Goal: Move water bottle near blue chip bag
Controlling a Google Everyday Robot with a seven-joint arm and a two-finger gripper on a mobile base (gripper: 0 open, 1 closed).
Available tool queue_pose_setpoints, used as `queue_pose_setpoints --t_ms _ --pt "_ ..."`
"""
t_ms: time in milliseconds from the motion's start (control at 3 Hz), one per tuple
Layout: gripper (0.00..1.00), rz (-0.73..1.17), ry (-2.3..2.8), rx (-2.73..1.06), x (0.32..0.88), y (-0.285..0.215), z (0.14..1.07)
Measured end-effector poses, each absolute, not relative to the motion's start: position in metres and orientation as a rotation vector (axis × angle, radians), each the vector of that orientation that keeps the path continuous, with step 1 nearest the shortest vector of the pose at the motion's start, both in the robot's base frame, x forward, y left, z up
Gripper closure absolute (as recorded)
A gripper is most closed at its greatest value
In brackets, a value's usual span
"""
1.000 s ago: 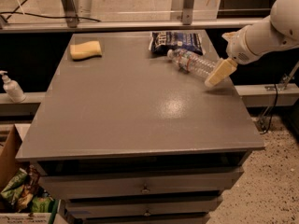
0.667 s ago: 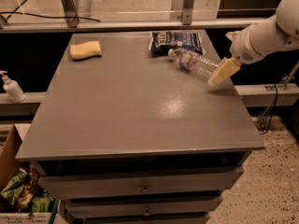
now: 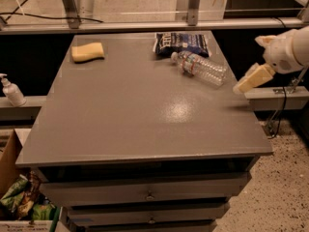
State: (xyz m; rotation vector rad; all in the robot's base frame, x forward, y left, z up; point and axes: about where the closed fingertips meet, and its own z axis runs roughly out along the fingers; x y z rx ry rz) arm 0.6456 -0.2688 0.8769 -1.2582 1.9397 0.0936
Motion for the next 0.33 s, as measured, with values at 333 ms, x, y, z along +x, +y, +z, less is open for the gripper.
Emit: queue_pose_setpoints --t_ms 333 --pt "0.0 0.1 1.945 -1.236 0.6403 -0.2767 0.8779"
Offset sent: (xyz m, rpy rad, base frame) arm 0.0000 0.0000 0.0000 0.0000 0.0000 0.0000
